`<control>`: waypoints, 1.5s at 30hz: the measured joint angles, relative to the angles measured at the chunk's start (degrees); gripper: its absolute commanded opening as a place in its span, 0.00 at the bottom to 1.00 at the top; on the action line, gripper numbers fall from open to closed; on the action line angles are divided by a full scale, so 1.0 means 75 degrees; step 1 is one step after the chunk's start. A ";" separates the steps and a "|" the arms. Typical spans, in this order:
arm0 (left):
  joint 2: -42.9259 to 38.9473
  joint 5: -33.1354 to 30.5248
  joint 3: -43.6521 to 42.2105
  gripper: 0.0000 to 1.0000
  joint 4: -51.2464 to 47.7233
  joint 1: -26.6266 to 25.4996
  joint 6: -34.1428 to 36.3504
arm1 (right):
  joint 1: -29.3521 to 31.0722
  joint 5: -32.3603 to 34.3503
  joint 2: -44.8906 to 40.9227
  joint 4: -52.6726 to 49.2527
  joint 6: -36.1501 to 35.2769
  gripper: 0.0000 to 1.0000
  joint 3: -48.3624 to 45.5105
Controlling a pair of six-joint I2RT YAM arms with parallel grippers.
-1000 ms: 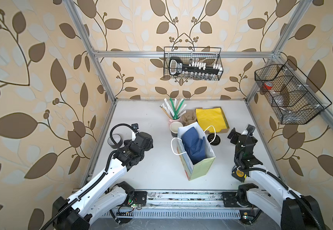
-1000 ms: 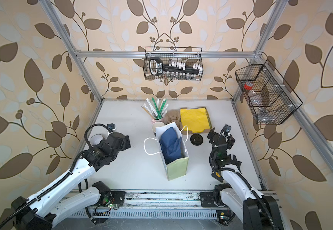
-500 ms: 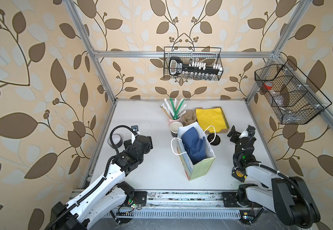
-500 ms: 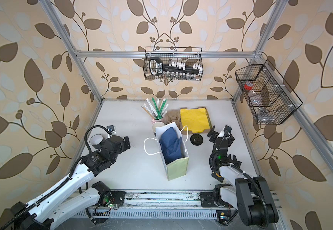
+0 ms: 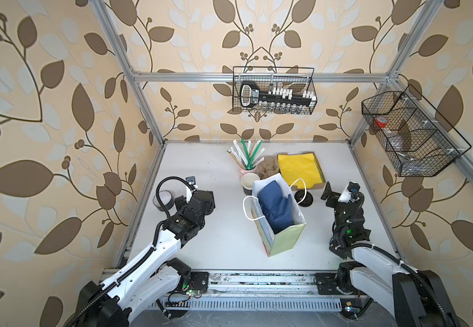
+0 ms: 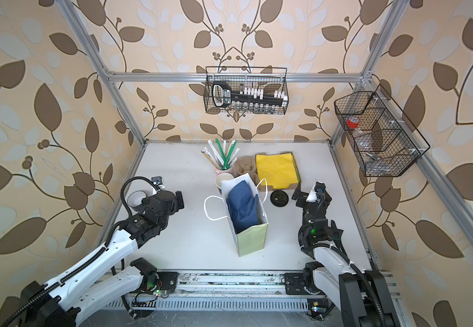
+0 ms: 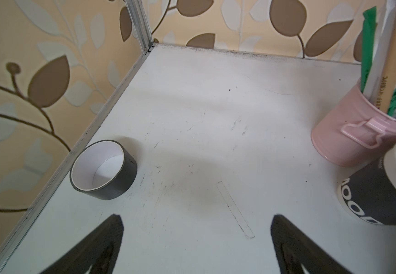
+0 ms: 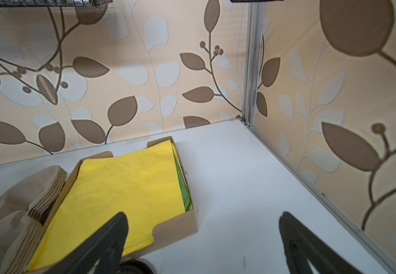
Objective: Pack the takeout coffee
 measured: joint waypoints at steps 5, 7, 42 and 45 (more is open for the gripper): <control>0.0513 0.0017 -0.0178 0.99 0.0842 0.0481 0.0294 | 0.0023 -0.0294 0.1329 0.0976 -0.0274 1.00 -0.0425; 0.0863 0.0020 -0.0198 0.99 0.1192 0.0755 0.0347 | 0.0020 -0.0382 0.2145 0.1955 -0.0341 1.00 -0.0731; 0.4817 0.3605 -0.1705 0.99 0.7563 0.3177 0.2687 | -0.0323 -0.0595 0.2448 0.1743 -0.0143 1.00 -0.0207; 0.4826 0.3631 -0.1635 0.99 0.7574 0.3223 0.2643 | -0.0323 -0.0592 0.2448 0.1737 -0.0140 1.00 -0.0207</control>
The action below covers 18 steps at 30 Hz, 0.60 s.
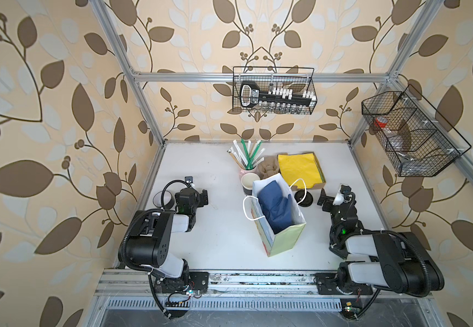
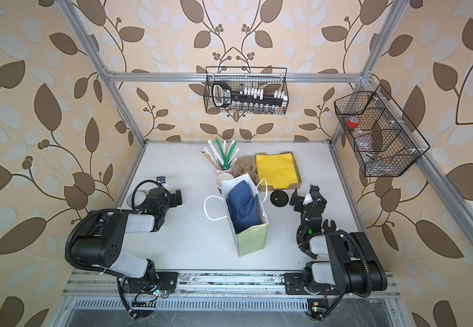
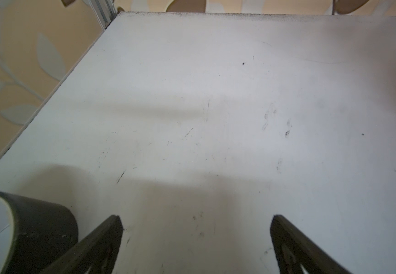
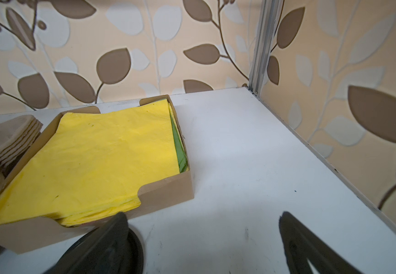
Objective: Pack the takeout coffee
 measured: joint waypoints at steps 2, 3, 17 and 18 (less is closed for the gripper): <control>0.0000 0.0017 0.0000 0.99 -0.0015 -0.0003 -0.0012 | 0.0000 -0.0003 0.0000 -0.0015 -0.0003 1.00 0.0003; -0.0003 0.0041 0.0000 0.99 -0.0012 -0.0003 -0.0015 | 0.0003 -0.0006 0.0000 -0.0044 -0.0006 1.00 0.0009; -0.0012 0.0131 0.0000 0.99 -0.0012 -0.0003 -0.0017 | 0.0096 -0.0003 0.0000 -0.0192 -0.0015 1.00 0.0061; -0.0012 0.0131 0.0000 0.99 -0.0009 -0.0003 -0.0017 | 0.0096 -0.0003 0.0000 -0.0198 -0.0015 1.00 0.0061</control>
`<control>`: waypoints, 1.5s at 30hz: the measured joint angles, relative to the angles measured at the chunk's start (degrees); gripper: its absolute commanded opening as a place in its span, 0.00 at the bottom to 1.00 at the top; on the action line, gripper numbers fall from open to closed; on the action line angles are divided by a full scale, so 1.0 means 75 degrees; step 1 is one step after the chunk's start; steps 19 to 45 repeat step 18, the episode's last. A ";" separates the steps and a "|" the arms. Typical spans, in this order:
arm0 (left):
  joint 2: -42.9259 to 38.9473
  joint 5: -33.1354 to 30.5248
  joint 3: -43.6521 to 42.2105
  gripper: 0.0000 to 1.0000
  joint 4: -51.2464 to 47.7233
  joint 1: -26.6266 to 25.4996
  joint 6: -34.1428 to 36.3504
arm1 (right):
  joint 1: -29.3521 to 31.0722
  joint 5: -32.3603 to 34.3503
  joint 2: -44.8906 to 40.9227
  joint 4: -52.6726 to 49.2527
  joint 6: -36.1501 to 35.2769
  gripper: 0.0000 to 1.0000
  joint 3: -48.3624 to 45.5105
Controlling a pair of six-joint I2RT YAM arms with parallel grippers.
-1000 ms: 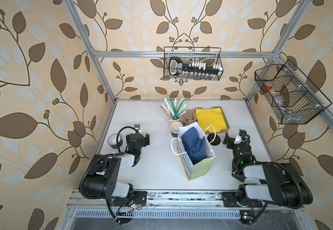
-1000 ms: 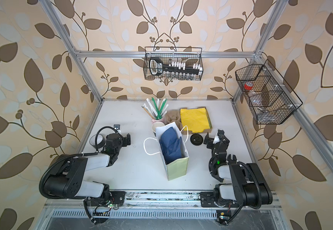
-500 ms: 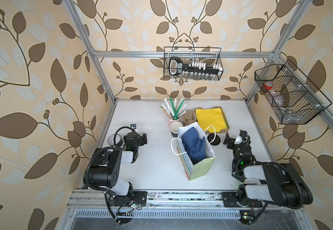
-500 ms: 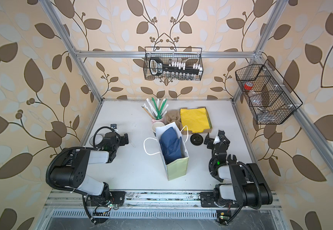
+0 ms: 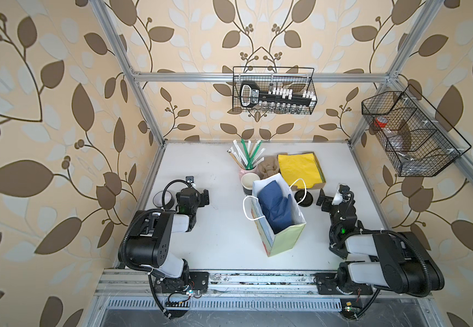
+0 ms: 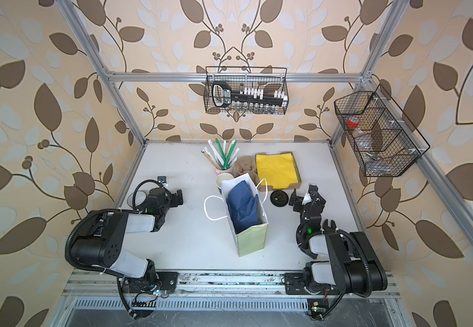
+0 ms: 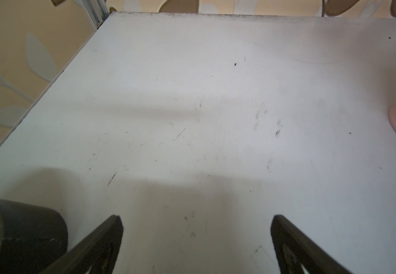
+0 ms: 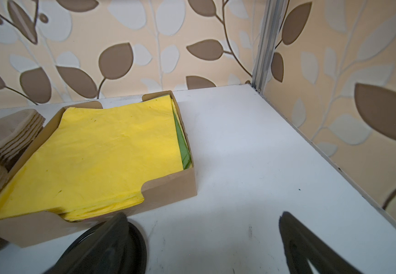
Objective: Pack the takeout coffee
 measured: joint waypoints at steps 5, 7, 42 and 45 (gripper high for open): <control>0.0000 0.0000 0.0000 0.99 0.0000 0.0000 0.0000 | 0.0000 0.0000 0.0000 -0.0026 0.0000 1.00 0.0000; 0.0000 0.0000 0.0000 0.99 0.0000 0.0000 0.0000 | 0.0000 0.0000 0.0000 -0.0026 0.0000 1.00 0.0000; 0.0000 0.0003 0.0000 0.99 -0.0003 0.0000 0.0000 | 0.0154 0.0009 0.0003 -0.0029 -0.0154 1.00 0.0044; 0.0000 0.0003 0.0000 0.99 -0.0003 0.0000 0.0000 | 0.0154 0.0009 0.0003 -0.0029 -0.0154 1.00 0.0044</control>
